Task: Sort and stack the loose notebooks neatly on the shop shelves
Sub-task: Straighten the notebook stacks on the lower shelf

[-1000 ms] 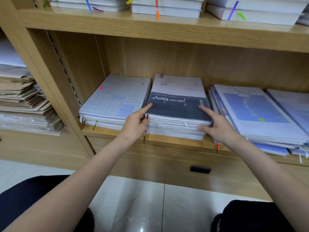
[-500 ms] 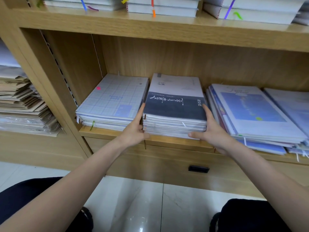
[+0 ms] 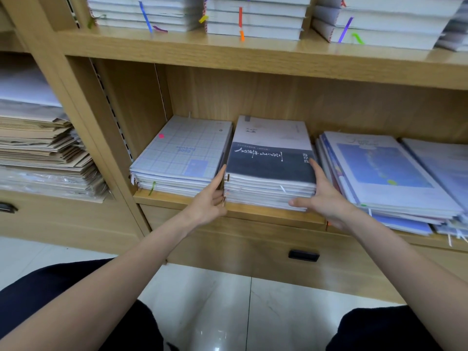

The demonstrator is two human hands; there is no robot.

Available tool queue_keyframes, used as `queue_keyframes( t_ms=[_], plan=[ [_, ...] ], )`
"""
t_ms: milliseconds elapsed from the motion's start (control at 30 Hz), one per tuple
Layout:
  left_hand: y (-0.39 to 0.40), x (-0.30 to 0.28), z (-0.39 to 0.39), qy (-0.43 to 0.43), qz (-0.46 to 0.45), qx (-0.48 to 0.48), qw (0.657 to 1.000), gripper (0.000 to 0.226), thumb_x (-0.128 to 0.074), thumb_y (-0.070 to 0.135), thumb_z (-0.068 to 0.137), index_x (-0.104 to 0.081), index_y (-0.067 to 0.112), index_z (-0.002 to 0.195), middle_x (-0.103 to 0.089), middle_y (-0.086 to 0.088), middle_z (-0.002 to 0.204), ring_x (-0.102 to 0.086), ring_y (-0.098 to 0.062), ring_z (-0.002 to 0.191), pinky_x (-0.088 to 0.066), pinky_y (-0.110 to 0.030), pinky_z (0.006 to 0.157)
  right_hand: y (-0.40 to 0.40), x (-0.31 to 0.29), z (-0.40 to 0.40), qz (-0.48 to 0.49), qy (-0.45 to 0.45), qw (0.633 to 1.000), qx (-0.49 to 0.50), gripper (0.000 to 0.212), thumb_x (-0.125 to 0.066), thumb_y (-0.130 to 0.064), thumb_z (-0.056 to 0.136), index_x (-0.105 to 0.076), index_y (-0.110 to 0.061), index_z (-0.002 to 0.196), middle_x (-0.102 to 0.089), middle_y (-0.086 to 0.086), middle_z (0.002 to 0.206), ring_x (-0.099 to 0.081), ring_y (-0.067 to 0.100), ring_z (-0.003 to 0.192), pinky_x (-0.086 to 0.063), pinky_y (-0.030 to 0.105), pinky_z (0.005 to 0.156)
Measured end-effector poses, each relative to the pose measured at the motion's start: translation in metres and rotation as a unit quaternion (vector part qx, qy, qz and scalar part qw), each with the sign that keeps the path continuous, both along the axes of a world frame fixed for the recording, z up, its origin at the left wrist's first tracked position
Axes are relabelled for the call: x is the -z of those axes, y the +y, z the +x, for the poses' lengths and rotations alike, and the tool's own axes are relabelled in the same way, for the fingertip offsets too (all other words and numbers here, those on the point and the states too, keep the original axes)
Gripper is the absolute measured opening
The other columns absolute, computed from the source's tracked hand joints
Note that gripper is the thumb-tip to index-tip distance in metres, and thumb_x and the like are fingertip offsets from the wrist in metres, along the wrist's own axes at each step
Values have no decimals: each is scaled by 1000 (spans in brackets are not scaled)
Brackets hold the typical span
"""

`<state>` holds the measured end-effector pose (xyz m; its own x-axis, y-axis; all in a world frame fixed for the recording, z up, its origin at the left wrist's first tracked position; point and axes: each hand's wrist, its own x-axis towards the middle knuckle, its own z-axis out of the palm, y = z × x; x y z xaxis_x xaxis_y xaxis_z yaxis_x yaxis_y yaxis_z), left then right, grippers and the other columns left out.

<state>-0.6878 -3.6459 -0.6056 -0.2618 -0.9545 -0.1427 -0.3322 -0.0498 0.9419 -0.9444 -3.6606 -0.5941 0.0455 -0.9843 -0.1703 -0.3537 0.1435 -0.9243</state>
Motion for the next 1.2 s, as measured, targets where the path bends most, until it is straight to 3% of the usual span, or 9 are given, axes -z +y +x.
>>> queue_keyframes(
  t_ms=[67,133,233,300,400,467,667,1000,1200],
  plan=[
    [-2,4,3,-7,-1,-27,1000,84,-47,-20,85,-14,26,148,-45,-3,133,-44,-20,128,-42,-15,91,3,-2,1,-9,12,1000,8,113,-74,5,73,-3,-40,148,-32,0,149,-37,25,133,-42,51,102],
    [-7,10,4,-30,-12,-56,998,70,-47,-17,87,-26,15,146,-50,-14,134,-49,-25,124,-41,-19,95,7,-2,1,-38,94,995,13,109,-70,6,76,1,-34,149,-44,0,135,-50,21,117,-48,40,94],
    [-12,18,-1,-112,-72,-72,988,55,-54,-11,86,-41,4,137,-59,-17,124,-58,-25,115,-42,-25,98,15,2,2,-88,238,967,7,106,-67,4,80,5,-31,149,-56,-1,93,-57,14,70,-46,24,62],
    [-16,22,-4,-155,-112,-89,977,42,-58,-9,84,-53,1,125,-65,-17,113,-63,-25,105,-46,-28,97,16,5,2,-104,264,959,13,104,-67,4,80,1,-31,150,-53,-2,78,-52,10,62,-39,21,53],
    [-23,27,-5,-195,-149,-111,963,27,-61,-8,81,-63,3,105,-70,-14,99,-68,-25,92,-51,-39,91,15,8,0,-122,272,954,18,102,-69,2,79,-3,-31,149,-54,0,84,-51,6,64,-45,25,61],
    [-27,31,-4,-235,-167,-112,951,21,-64,-4,80,-64,4,99,-71,-12,95,-68,-25,91,-52,-39,88,15,11,-2,-124,273,954,8,104,-71,2,78,-3,-33,149,-55,0,87,-55,11,69,-52,32,71],
    [-30,33,-3,-239,-179,-100,949,21,-65,-4,79,-64,2,100,-71,-12,96,-68,-24,91,-51,-39,90,14,18,-6,-134,275,952,13,108,-73,2,75,-2,-35,148,-61,13,117,-62,24,98,-50,37,89],
    [-29,38,-5,-213,-194,-111,951,25,-64,-6,79,-65,2,103,-72,-10,97,-68,-22,93,-51,-37,91,15,20,-3,-123,299,946,22,111,-74,-4,77,5,-34,148,-64,16,105,-62,21,75,-51,29,70],
    [-29,41,-6,-218,-212,-128,944,23,-64,-6,80,-67,3,101,-72,-10,95,-68,-22,94,-51,-38,92,14,19,-3,-139,313,939,17,108,-75,-7,75,0,-31,149,-63,17,111,-62,22,83,-52,34,80]
  ],
)
